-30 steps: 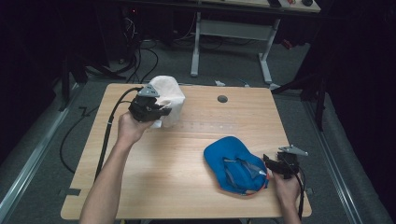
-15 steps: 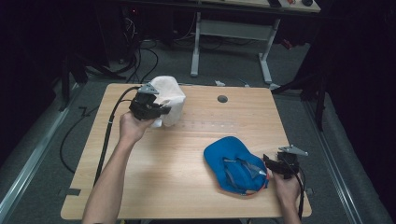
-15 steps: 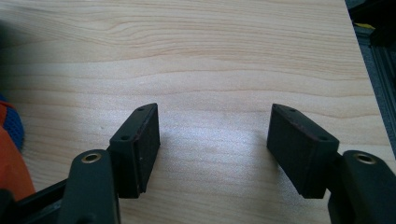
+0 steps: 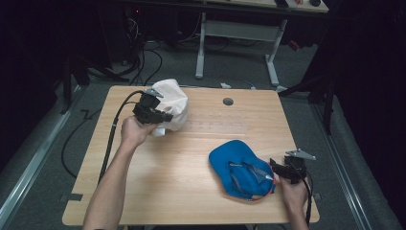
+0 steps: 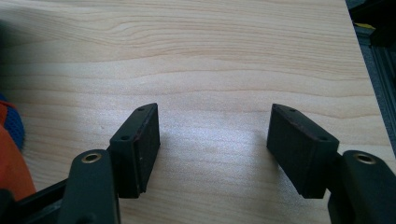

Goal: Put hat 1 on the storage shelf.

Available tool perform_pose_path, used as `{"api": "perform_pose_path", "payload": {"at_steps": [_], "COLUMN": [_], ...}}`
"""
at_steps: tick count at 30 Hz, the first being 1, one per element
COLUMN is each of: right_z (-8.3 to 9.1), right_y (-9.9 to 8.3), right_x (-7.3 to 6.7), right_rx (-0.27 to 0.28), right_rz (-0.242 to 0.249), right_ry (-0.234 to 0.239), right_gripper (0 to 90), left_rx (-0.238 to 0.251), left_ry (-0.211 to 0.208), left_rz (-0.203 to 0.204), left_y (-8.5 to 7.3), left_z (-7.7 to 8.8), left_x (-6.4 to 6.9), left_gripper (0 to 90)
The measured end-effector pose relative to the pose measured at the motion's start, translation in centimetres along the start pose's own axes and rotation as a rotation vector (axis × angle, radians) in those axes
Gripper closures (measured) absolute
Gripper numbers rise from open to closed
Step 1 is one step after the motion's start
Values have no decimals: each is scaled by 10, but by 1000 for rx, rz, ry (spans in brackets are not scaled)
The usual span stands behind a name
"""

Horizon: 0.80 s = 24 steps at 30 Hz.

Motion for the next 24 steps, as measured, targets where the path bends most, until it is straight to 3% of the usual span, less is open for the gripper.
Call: {"api": "perform_pose_path", "payload": {"at_steps": [6,15,19,24], "right_z": [0,0,0,0], "right_y": [0,0,0,0], "right_x": [0,0,0,0], "right_rx": [0,0,0,0], "right_rz": [0,1,1,-1], "right_ry": [0,1,1,1], "right_gripper": [348,347,348,347], "left_rx": [-8,-5,9,9], "left_ry": [59,100,109,132], "left_rz": [-4,39,62,65], "left_y": [-3,-8,-10,-12], "left_z": [1,-1,-2,-2], "left_x": [4,6,7,4], "left_gripper": [803,687,693,617]}}
Point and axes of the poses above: each handheld gripper's, and its own axes: z roughly backward along the jaws, y roughly out of its top, x roughly to its right, the point moved 1 cm from there along -z, roughly forward along the jaws, and after that the axes turned 14 degrees about -z, right-handed, at the moved point
